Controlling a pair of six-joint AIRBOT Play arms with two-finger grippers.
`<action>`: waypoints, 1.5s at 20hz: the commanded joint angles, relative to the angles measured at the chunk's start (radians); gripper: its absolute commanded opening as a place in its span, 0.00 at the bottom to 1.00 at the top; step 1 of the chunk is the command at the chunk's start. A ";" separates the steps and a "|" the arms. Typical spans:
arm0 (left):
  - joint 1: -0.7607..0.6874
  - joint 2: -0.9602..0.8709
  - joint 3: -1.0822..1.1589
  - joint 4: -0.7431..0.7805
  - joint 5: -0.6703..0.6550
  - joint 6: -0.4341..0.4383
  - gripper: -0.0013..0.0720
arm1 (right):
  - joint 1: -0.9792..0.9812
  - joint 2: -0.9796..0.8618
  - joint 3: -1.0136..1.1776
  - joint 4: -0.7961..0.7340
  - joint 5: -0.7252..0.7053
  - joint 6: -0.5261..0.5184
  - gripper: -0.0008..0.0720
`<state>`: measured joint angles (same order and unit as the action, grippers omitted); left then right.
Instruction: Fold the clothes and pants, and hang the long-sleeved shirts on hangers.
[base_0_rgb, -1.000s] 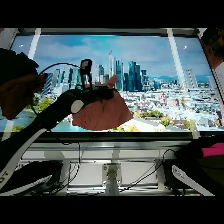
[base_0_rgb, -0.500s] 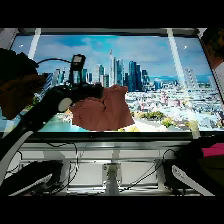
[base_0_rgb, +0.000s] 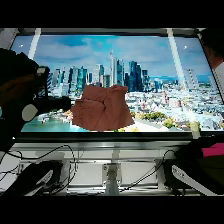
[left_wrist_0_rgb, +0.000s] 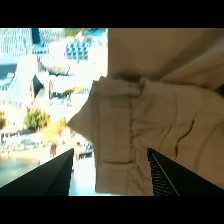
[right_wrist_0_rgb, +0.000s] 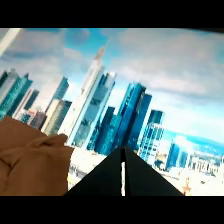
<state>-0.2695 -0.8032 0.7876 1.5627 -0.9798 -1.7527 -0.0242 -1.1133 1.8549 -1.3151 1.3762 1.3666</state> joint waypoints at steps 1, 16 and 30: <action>0.067 0.044 -0.136 -0.142 -0.089 0.072 0.69 | -0.001 -0.034 -0.026 -0.046 0.134 -0.008 0.02; 0.489 -0.310 -0.176 -0.711 -0.224 0.861 0.69 | -0.001 -0.058 -0.291 0.029 0.090 -0.237 0.20; 0.489 -0.523 -0.176 -0.739 -0.101 1.051 0.67 | -0.001 -0.058 -0.291 0.028 0.071 -0.236 0.20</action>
<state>0.2192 -1.2858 0.6128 0.8562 -1.0988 -0.7643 -0.0246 -1.1713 1.5646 -1.2865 1.4494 1.1301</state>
